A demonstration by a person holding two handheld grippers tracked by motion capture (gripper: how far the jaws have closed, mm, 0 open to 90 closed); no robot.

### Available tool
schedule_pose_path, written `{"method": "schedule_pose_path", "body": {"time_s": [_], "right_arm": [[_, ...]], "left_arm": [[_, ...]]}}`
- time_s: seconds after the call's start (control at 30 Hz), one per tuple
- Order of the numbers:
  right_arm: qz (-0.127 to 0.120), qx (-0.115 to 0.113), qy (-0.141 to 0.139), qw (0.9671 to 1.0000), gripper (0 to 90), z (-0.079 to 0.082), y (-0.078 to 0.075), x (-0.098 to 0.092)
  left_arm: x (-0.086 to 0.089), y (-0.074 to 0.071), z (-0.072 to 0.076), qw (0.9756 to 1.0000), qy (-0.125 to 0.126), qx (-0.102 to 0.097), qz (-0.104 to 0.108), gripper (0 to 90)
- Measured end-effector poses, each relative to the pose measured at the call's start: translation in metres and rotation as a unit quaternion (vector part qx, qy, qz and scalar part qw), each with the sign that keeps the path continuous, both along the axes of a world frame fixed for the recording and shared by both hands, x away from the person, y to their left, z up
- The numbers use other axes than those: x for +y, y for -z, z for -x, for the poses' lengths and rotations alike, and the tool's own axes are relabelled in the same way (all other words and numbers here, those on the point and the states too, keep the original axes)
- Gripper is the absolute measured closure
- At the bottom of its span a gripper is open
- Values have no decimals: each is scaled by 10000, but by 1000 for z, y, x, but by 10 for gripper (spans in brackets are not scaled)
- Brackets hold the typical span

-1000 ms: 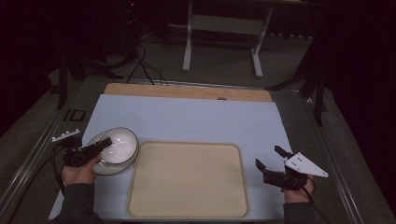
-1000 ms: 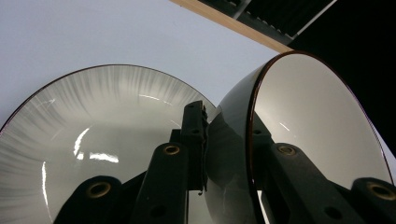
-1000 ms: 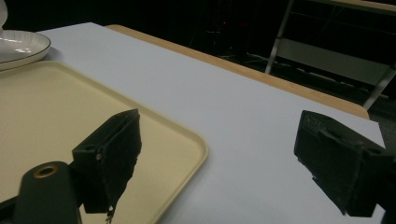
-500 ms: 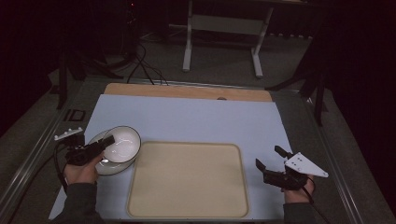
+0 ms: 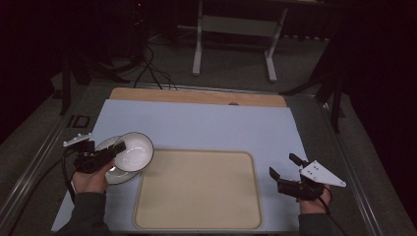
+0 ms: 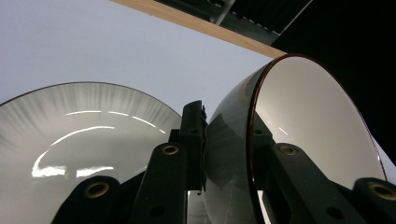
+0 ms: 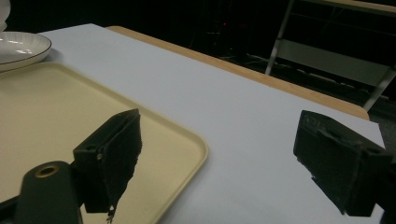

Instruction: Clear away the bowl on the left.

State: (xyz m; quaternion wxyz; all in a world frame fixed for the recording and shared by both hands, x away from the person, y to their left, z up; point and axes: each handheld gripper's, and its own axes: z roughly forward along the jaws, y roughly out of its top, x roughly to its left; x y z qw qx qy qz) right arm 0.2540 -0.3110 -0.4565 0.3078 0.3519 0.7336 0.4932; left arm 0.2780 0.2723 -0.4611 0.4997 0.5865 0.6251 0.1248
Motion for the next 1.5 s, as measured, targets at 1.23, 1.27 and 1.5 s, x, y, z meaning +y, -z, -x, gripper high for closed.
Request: {"method": "schedule_pose_path", "body": {"time_s": [1.23,1.27,1.5], "right_arm": [[-8,-5,20,10000,148,0,0,-1],[-7,-6,19,10000,148,0,0,-1],[-8,-13,21,10000,148,0,0,-1]], "left_arm": [[-40,-7,-3,9983,561,-138,84,764],[-41,-7,-3,9982,575,-133,88,764],[-50,-7,-4,9977,668,-132,71,764]]}}
